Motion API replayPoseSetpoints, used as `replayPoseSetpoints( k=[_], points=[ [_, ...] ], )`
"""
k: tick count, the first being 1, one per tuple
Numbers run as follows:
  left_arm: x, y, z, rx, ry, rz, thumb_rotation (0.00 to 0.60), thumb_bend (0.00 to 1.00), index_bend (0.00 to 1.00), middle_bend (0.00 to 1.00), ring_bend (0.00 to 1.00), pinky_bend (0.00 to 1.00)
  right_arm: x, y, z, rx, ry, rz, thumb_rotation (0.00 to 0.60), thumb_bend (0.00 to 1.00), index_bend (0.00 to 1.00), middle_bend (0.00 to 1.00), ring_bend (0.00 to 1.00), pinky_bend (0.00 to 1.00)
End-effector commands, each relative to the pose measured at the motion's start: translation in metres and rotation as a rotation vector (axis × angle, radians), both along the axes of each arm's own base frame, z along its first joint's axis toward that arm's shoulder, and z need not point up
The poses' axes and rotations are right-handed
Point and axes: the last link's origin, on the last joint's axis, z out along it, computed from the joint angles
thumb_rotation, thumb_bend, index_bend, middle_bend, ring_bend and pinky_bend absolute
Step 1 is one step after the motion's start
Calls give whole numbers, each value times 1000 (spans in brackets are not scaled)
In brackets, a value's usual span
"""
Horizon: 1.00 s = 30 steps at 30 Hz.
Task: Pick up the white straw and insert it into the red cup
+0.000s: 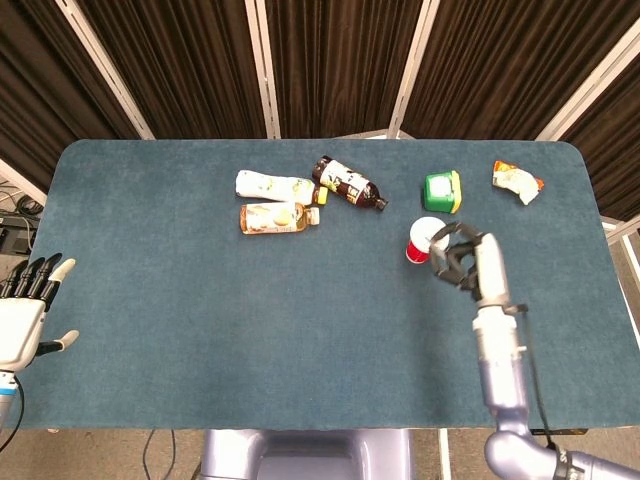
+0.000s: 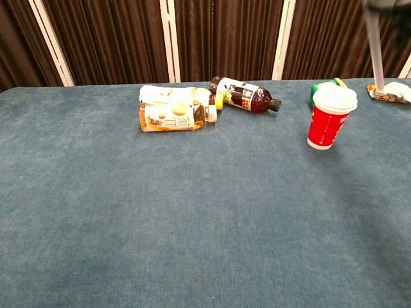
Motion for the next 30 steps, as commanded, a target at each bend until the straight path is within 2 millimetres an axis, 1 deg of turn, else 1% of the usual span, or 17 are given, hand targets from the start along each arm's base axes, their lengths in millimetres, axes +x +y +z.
replayPoseSetpoints(
  k=[1,5,9,12,17,22,30],
  points=[
    [0,0,0,0,0,0,600,49,0,0,0,0,10,-25,38,-91,-419,-15,600,397,574,1000,819,643],
    [0,0,0,1,0,-1,600,48,0,0,0,0,11,-40,38,-133,-594,-41,600,398,576,1000,820,637],
    [0,0,0,0,0,-1,600,47,0,0,0,0,7,-54,26,-144,-714,-96,600,397,582,1000,819,635],
    [0,0,0,0,0,-2,600,49,0,0,0,0,3,-61,15,-135,-758,-134,600,398,586,1000,819,635],
    [0,1,0,-1,0,-3,600,49,0,0,0,0,-4,-64,-3,-109,-766,-169,600,398,593,1000,819,635],
    [0,1,0,-2,-1,-2,600,47,0,0,0,0,-16,-66,-19,-97,-755,-202,600,399,594,1000,819,635],
    [0,1,0,-3,0,-1,600,49,0,0,0,0,-28,-62,-31,-91,-728,-228,600,400,595,1000,820,635]
  ],
)
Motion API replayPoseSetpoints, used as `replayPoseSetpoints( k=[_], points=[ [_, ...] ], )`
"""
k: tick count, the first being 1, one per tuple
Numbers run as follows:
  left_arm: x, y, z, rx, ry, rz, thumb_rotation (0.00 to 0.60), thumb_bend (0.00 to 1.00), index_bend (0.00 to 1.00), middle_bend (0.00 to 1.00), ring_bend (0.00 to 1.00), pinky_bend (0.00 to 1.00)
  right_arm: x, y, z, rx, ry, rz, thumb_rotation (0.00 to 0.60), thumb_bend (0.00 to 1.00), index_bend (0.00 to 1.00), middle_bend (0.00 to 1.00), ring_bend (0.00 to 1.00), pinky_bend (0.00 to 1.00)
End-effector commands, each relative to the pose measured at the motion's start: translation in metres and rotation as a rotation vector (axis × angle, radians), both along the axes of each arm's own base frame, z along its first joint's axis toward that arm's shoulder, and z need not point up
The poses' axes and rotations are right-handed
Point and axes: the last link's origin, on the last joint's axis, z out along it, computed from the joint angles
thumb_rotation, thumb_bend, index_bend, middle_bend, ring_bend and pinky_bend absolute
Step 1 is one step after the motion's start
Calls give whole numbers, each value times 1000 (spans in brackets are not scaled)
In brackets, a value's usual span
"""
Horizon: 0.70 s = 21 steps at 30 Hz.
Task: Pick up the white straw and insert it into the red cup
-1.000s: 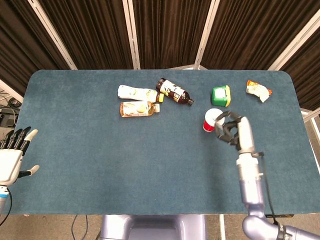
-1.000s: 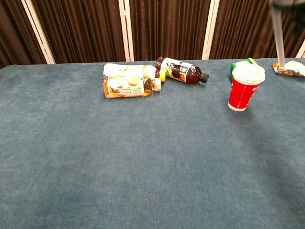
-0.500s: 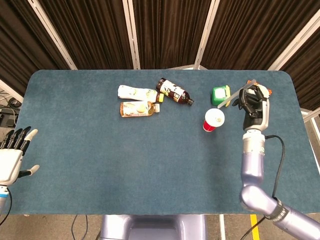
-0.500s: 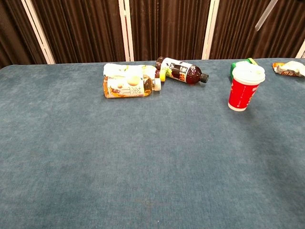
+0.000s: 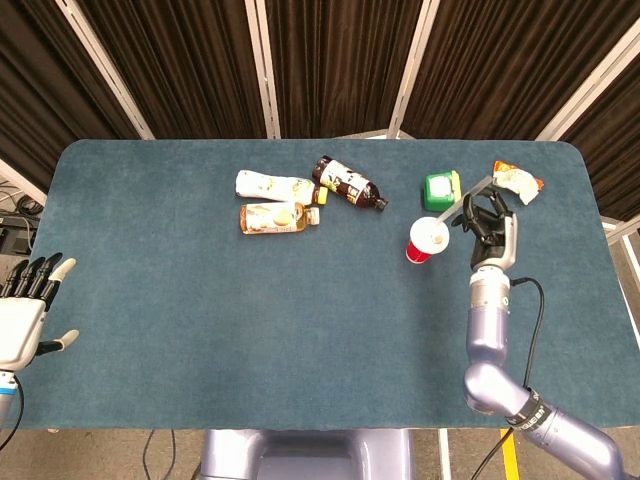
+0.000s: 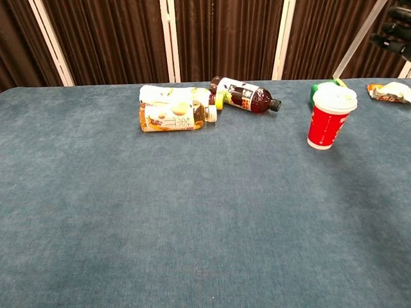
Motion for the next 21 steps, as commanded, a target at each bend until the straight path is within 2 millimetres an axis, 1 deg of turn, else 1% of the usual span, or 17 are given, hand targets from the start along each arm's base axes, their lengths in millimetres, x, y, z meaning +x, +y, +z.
replayPoseSetpoints(
  k=[1,13,21],
  points=[
    [0,0,0,0,0,1,600,49,0,0,0,0,-4,1,-4,6,4,-3,600,399,595,1000,820,635],
    [0,0,0,-1,-2,2,600,48,0,0,0,0,-9,1,-7,3,42,-8,600,401,596,1000,819,633],
    [0,0,0,-1,-1,2,600,48,0,0,0,0,-20,-1,-6,-13,98,-34,600,401,596,1000,819,633]
  ],
)
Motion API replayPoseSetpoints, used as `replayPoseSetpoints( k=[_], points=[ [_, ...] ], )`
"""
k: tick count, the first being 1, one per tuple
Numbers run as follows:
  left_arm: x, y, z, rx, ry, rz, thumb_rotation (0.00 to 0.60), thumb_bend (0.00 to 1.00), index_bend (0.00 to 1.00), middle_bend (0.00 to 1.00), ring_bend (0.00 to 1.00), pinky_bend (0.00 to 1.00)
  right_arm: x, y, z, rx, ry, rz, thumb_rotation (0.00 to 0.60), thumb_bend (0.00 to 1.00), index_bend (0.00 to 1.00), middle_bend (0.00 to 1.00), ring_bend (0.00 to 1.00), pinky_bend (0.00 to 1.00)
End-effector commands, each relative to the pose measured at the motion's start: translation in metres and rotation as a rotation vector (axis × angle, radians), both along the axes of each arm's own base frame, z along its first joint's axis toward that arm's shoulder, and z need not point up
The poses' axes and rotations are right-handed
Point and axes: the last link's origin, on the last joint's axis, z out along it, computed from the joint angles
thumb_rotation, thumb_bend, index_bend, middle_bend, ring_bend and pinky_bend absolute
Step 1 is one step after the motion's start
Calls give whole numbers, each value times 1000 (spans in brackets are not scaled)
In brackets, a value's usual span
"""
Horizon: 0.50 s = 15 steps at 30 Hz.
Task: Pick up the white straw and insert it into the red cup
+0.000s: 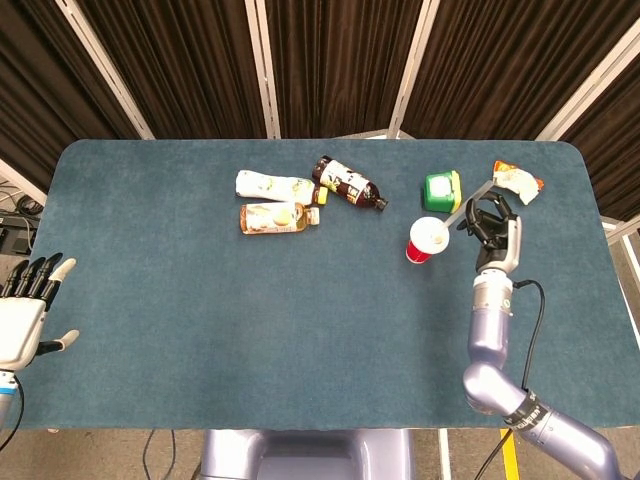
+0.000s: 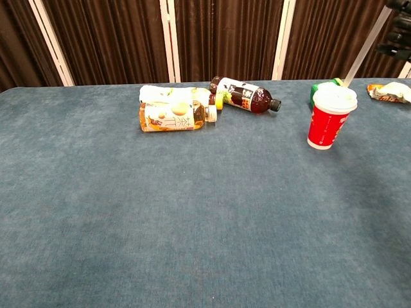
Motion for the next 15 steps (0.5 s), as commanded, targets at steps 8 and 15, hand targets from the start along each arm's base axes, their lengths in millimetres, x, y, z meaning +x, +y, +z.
replayPoseSetpoints(
  k=[8,15],
  points=[
    [0,0,0,1,2,2,600,48,0,0,0,0,-11,-1,-4,-6,14,-25,600,400,596,1000,820,631],
    [0,0,0,1,2,2,600,48,0,0,0,0,-11,-2,-6,-5,15,-22,600,400,596,1000,819,629]
  ],
)
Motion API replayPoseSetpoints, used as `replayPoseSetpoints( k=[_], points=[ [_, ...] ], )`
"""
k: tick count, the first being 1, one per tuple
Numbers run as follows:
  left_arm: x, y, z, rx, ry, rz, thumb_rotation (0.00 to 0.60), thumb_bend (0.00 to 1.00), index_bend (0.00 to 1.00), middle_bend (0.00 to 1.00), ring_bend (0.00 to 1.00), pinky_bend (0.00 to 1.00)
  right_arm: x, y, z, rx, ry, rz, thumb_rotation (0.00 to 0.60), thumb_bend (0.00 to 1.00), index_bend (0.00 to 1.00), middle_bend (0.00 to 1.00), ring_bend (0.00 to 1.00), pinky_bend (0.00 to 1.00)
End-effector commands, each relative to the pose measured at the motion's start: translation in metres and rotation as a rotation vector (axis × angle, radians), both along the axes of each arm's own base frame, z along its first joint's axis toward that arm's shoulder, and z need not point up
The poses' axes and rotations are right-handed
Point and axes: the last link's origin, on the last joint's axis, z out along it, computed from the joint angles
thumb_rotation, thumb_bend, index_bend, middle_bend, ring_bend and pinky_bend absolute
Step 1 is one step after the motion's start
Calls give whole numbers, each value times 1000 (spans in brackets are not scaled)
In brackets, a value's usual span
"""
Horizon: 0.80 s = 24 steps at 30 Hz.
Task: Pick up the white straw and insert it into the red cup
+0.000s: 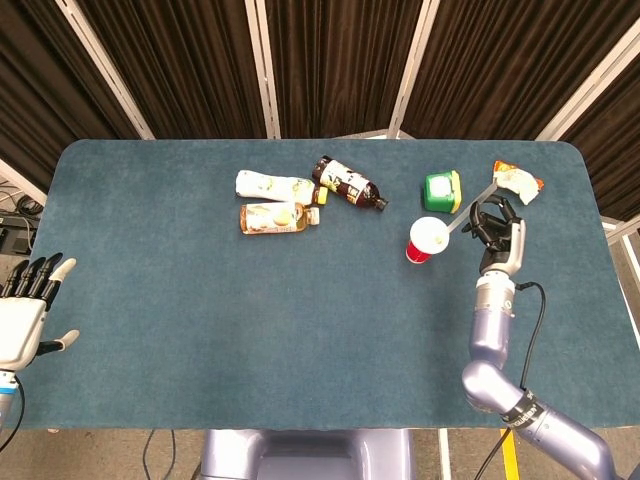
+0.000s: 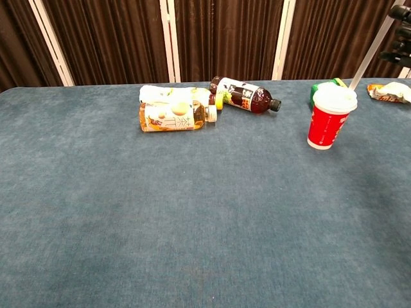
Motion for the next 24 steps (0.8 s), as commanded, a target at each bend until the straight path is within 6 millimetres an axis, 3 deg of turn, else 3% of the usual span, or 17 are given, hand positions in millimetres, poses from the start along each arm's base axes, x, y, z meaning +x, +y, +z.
replayPoseSetpoints(
  k=[1,24],
  points=[
    [0,0,0,0,-1,0,600,48,0,0,0,0,0,-1,-1,1,1,-1,600,400,596,1000,820,629],
    [0,0,0,-1,-1,-1,600,48,0,0,0,0,-8,-4,-16,32,-1,-19,600,399,598,1000,820,630]
  ],
)
